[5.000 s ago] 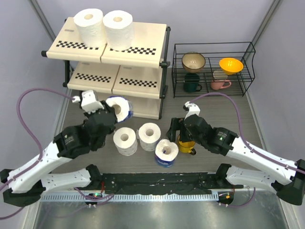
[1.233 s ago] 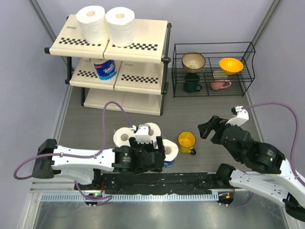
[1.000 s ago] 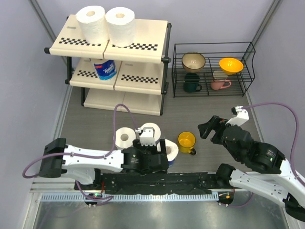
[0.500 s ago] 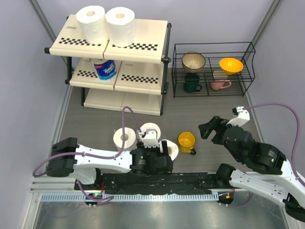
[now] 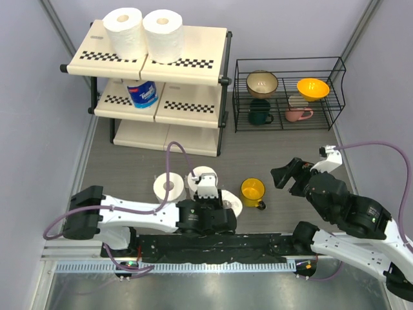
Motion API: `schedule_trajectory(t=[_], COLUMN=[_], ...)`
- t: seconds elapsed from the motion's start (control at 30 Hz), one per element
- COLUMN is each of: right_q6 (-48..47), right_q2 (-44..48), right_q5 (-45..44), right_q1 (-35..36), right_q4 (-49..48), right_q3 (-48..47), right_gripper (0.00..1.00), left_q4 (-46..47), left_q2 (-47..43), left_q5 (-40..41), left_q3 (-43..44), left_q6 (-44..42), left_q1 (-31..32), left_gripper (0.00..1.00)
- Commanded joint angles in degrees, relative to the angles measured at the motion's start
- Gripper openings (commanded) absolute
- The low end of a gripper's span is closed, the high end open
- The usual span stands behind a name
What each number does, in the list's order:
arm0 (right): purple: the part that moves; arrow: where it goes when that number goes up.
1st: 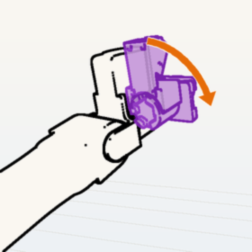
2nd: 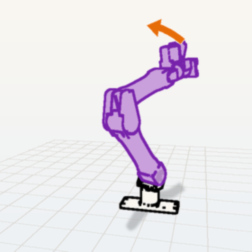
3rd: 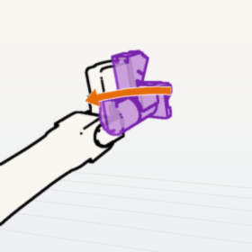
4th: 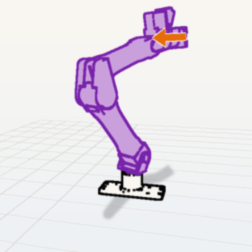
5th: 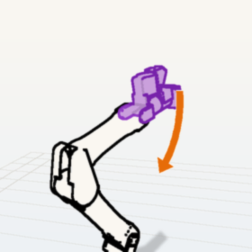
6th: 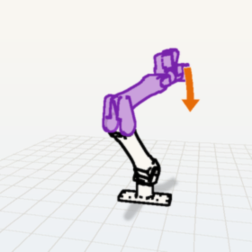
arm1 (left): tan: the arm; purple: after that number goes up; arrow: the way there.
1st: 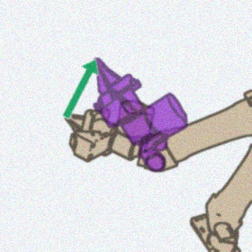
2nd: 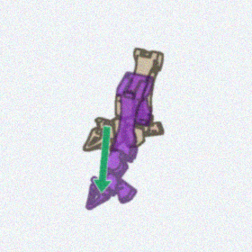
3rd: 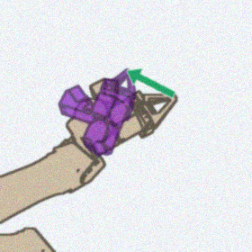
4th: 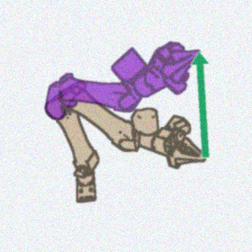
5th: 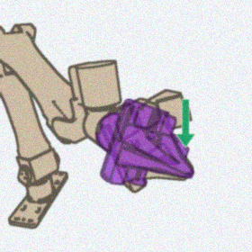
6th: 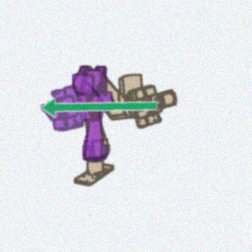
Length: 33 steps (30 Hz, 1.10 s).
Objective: Place and organize the paper towels onto the shelf
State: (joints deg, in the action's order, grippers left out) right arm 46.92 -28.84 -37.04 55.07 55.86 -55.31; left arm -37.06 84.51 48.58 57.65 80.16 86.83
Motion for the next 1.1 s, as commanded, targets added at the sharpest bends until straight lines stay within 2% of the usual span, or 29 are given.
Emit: schedule_trajectory(t=[0.0,0.1,0.2,0.23,0.27,0.3,0.33,0.37,0.47,0.53,0.7,0.9,1.07], right_q6=[1.0,0.9,0.9,0.9,1.0,1.3,1.3,1.3,1.2,1.2,1.6,1.3,0.3], right_q2=[0.0,-0.3,-0.6,-0.5,-0.6,-0.4,-0.3,-0.1,-0.2,0.0,0.6,0.4,-0.2], right_q5=[-2.2,-2.4,-2.6,-2.6,-2.8,-3.0,-3.1,-3.2,-3.2,-3.0,-3.0,-3.0,-3.2], right_q1=[0.2,0.2,0.2,0.2,0.2,0.2,0.2,0.2,0.2,0.2,0.2,0.2,0.2], right_q4=[-0.4,-0.4,-0.5,-0.5,-0.5,-0.5,-0.8,-0.8,-1.0,-1.0,-1.0,-0.9,-0.8], right_q3=[0.1,0.0,0.1,0.0,0.0,0.2,0.2,0.1,-0.7,-1.0,-0.4,-0.4,-0.9], right_gripper=[0.90,0.90,0.90,0.90,0.90,0.90,0.90,0.90,0.90,0.90,0.90,0.90,0.90], left_q4=[-0.3,-1.3,-3.6,-3.9,-2.5,3.2,5.6,7.6,14.9,18.1,20.3,23.3,24.7], left_q2=[-9.7,-15.0,-18.7,-21.0,-22.1,-23.2,-24.4,-25.0,-25.9,-25.3,-19.8,-16.6,-15.0], left_q5=[5.6,7.8,13.4,17.6,20.1,21.5,21.5,18.4,10.3,6.5,-0.6,-7.5,-9.7], left_q3=[4.9,7.7,10.5,11.1,11.3,11.2,11.3,12.0,12.4,13.3,19.2,21.9,22.6], left_q6=[-3.8,-7.6,-11.2,-12.2,-18.2,-22.4,-26.6,-32.3,-39.6,-41.3,-46.1,-45.9,-45.5], left_q1=[0.1,0.3,0.3,0.3,-0.1,-0.9,-4.7,-7.3,-19.2,-26.7,-37.8,-47.3,-51.5], left_gripper=[0.31,0.32,0.34,0.34,0.35,0.36,0.36,0.36,0.36,0.36,0.36,0.36,0.36])
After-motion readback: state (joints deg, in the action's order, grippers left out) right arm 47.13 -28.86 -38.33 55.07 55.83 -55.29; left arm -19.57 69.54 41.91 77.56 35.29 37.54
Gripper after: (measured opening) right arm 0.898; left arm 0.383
